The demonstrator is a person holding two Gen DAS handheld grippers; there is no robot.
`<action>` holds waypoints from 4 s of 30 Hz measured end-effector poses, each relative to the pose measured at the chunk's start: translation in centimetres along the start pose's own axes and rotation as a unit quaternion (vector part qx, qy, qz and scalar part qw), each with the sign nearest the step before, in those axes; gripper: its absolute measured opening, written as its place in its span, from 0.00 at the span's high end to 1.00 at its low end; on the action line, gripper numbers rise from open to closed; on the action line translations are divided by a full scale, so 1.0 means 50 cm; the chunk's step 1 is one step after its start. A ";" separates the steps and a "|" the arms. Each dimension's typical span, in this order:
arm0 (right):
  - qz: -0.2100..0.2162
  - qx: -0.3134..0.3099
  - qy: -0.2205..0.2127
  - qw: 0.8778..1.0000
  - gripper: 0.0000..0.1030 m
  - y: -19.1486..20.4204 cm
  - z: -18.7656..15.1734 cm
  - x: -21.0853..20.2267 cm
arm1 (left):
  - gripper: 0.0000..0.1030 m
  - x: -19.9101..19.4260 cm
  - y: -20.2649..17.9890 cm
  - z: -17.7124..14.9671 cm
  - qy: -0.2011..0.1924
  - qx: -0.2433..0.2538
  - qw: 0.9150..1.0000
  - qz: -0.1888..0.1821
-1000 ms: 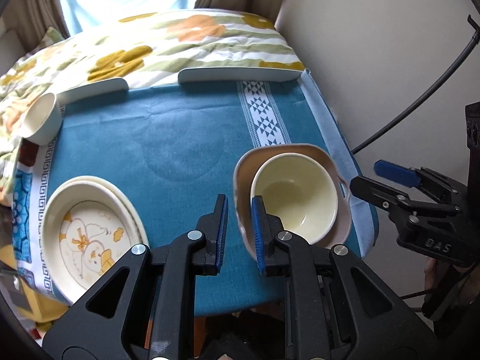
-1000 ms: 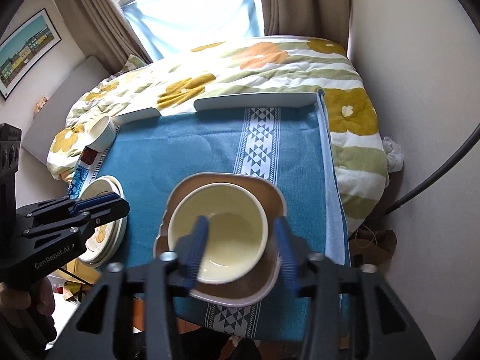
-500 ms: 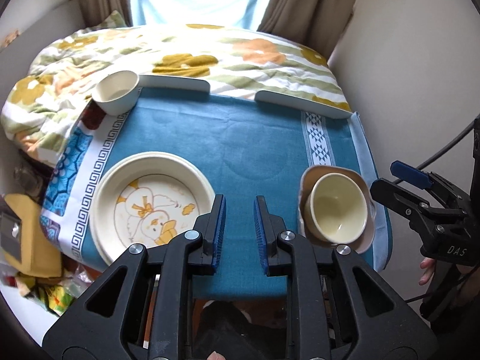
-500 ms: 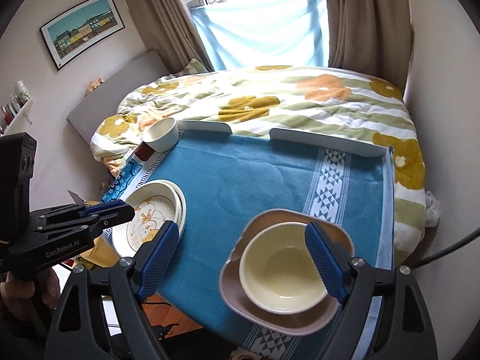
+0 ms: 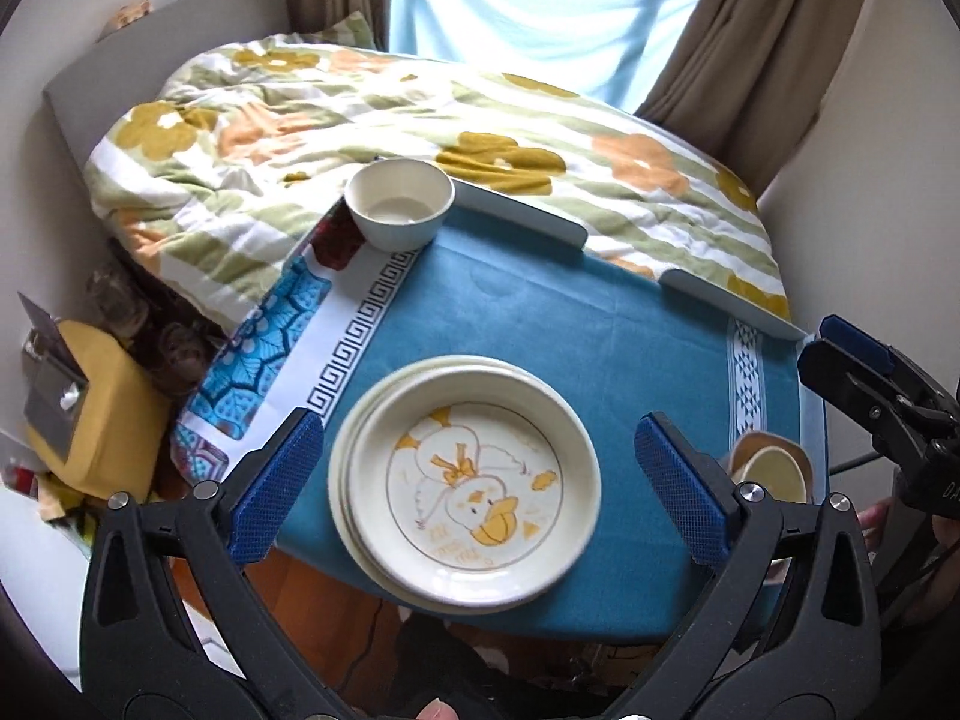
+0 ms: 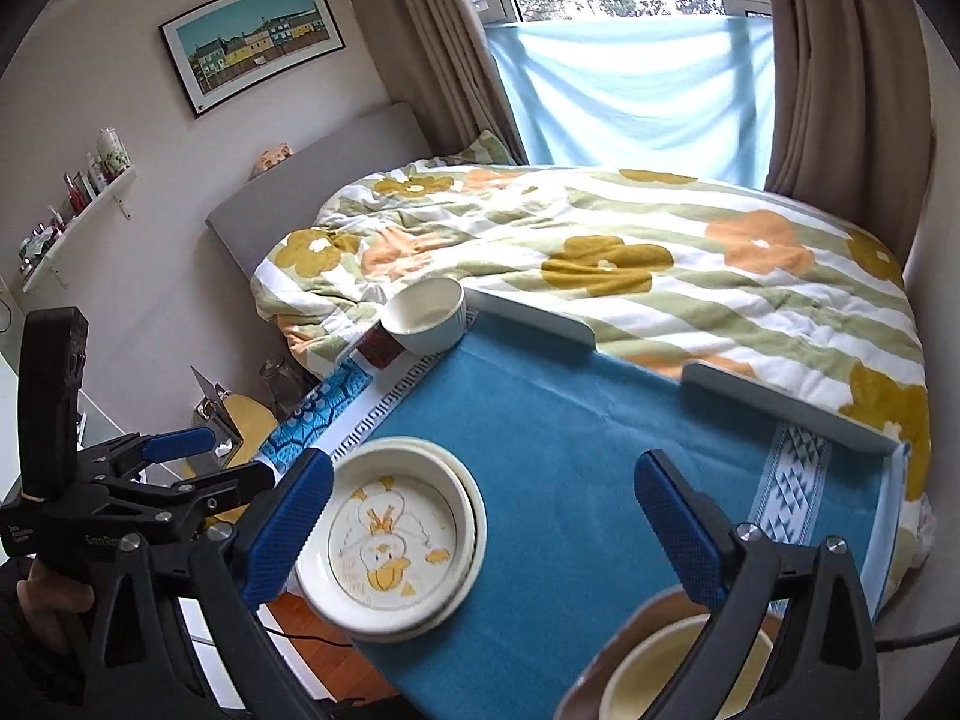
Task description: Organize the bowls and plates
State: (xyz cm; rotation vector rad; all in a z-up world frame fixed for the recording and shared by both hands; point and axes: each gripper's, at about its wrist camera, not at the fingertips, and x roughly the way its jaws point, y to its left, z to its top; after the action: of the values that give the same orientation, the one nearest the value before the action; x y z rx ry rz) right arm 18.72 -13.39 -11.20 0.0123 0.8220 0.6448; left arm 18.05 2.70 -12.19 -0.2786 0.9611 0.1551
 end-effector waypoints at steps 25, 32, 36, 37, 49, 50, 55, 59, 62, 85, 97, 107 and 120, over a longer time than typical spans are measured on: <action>0.040 0.044 0.175 0.983 0.35 0.002 0.246 0.583 | 0.42 0.456 0.298 0.277 0.094 -0.241 0.958 -0.127; 0.062 0.067 0.202 0.975 0.66 -0.002 0.214 0.681 | 0.66 0.531 0.310 0.284 0.100 -0.223 0.965 -0.096; 0.063 0.071 0.198 0.976 0.74 0.003 0.211 0.699 | 0.82 0.537 0.321 0.283 0.075 -0.220 0.971 -0.054; 0.064 0.071 0.198 0.975 0.81 0.005 0.211 0.704 | 0.82 0.538 0.325 0.283 0.069 -0.217 0.972 -0.052; 0.065 0.067 0.186 0.978 0.83 0.007 0.205 0.704 | 0.85 0.529 0.302 0.283 0.046 -0.161 0.985 -0.036; 0.064 0.064 0.185 0.979 0.83 0.011 0.204 0.702 | 0.85 0.525 0.299 0.284 0.042 -0.155 0.986 -0.033; 0.063 0.061 0.168 0.982 0.83 0.017 0.205 0.672 | 0.85 0.487 0.276 0.292 0.029 -0.126 0.991 -0.025; 0.062 0.066 0.142 0.986 0.83 0.013 0.216 0.607 | 0.85 0.429 0.236 0.296 0.014 -0.102 0.994 -0.032; 0.056 0.069 0.123 0.988 0.83 0.008 0.222 0.534 | 0.84 0.368 0.190 0.291 0.005 -0.085 0.996 -0.039; -0.060 0.132 0.033 0.989 0.83 -0.167 -0.040 -0.126 | 0.84 0.036 -0.343 -0.036 0.027 0.063 0.986 -0.149; -0.108 0.220 0.075 0.966 0.83 -0.270 -0.236 -0.181 | 0.84 0.120 -0.466 -0.169 0.118 0.132 0.970 -0.164; -0.113 0.250 0.103 0.956 0.83 -0.285 -0.305 -0.131 | 0.84 0.185 -0.468 -0.212 0.154 0.175 0.964 -0.130; -0.134 0.241 0.120 0.954 0.83 -0.280 -0.320 -0.111 | 0.84 0.201 -0.504 -0.227 0.137 0.249 0.956 -0.077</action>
State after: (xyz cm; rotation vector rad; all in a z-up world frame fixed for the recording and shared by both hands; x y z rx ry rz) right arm 12.36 -31.42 -22.03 0.2654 1.1777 0.1774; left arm 21.20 -24.67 -22.44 0.0949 1.2127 -0.2760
